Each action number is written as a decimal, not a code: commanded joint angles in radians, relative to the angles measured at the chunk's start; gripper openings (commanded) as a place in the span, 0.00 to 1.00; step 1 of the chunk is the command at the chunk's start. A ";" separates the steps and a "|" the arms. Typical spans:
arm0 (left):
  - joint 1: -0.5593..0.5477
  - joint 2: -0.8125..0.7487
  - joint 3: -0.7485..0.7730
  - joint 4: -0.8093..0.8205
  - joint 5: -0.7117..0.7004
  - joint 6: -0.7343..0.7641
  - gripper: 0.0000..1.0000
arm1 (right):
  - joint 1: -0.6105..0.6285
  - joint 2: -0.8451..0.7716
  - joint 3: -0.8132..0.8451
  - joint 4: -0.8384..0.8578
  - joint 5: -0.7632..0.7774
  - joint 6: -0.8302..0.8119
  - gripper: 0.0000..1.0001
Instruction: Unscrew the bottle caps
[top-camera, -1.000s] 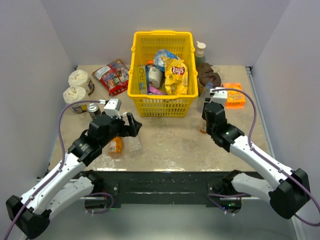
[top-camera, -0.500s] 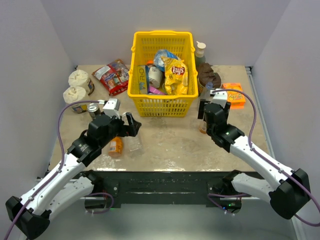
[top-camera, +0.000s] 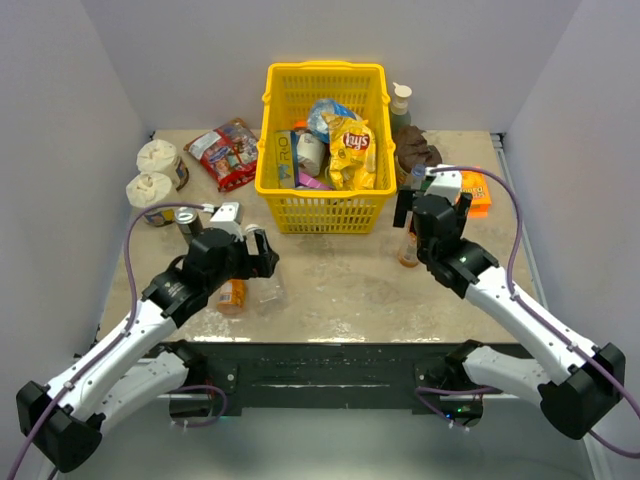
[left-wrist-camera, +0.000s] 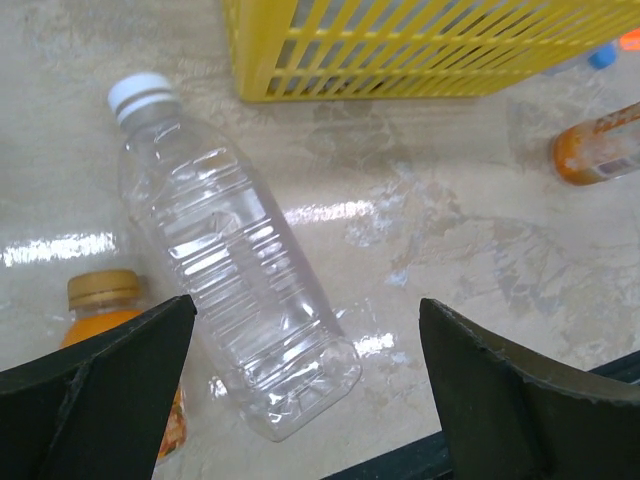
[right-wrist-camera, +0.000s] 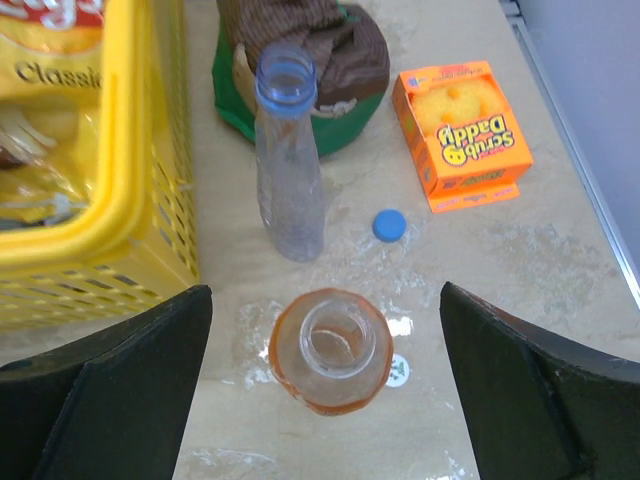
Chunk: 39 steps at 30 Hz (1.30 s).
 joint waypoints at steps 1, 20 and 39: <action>0.006 0.064 0.049 -0.087 -0.044 -0.066 1.00 | -0.003 -0.050 0.142 -0.051 0.015 0.009 0.99; 0.152 0.215 0.066 -0.049 0.054 -0.049 0.99 | -0.004 -0.138 0.338 -0.224 -0.255 0.073 0.99; 0.186 0.454 0.074 0.066 0.106 0.023 1.00 | -0.004 -0.084 0.366 -0.172 -0.386 0.081 0.99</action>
